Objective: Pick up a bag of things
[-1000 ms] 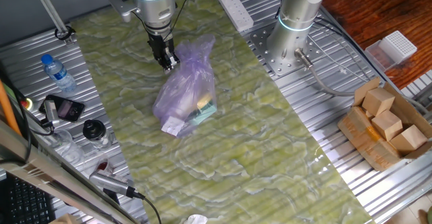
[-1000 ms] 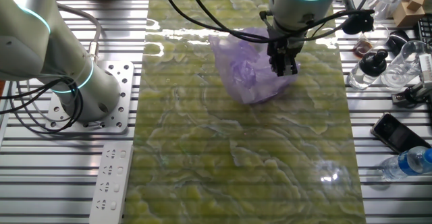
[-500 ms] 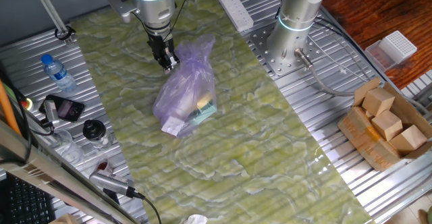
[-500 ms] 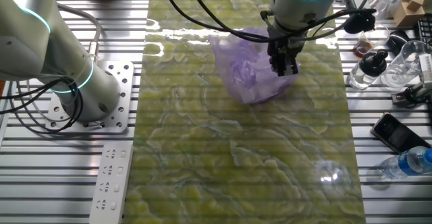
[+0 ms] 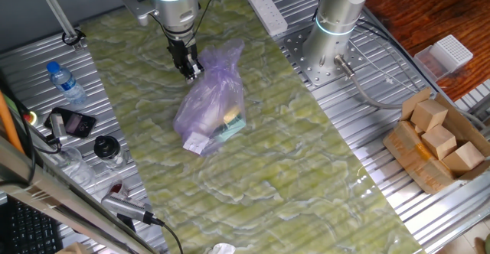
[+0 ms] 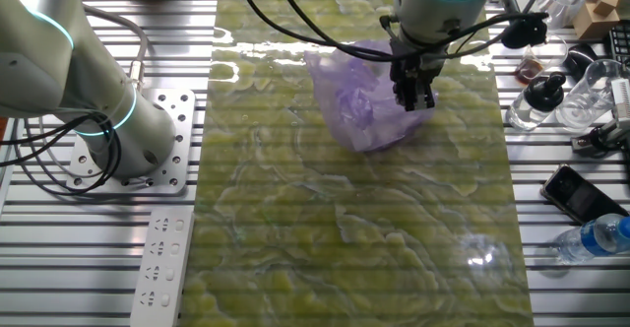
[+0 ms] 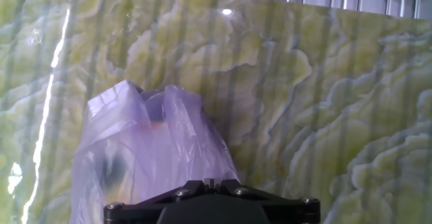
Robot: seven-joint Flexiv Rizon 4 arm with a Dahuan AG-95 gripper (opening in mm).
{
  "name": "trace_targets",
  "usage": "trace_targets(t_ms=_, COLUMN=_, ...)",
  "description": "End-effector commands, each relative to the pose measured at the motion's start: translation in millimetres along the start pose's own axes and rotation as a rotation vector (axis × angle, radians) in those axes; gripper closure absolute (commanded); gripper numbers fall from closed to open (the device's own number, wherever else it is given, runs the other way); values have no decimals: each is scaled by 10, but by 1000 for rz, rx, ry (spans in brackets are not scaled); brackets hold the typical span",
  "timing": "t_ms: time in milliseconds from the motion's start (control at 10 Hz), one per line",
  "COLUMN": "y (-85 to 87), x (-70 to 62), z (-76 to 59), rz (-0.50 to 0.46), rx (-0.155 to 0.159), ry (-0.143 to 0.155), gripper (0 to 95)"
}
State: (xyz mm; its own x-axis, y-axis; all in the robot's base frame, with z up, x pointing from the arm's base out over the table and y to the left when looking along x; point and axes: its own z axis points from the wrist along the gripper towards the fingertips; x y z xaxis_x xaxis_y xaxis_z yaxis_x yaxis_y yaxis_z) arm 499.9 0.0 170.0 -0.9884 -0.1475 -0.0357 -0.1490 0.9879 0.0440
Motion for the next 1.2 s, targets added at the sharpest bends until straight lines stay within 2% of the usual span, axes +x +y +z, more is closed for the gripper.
trace_targets(t_ms=100, y=0, x=-1, z=0, rz=-1, rx=2, ry=1, gripper=950)
trace_targets(t_ms=500, y=1, x=1, z=-2, rz=11, rx=-1, ry=0, gripper=950)
trace_targets(t_ms=600, y=12, x=20, z=-52, rz=34, rx=-4, ry=0, gripper=950)
trace_targets(t_ms=800, y=35, x=37, z=-163, rz=34, rx=-17, ry=1, gripper=570)
trace_targets(t_ms=900, y=51, x=51, z=-224, rz=24, rx=-23, ry=3, gripper=190)
trace_targets(t_ms=1000, y=60, x=59, z=-249, rz=22, rx=-24, ry=3, gripper=0)
trace_targets(t_ms=1200, y=78, x=69, z=-300, rz=16, rx=-40, ry=3, gripper=0)
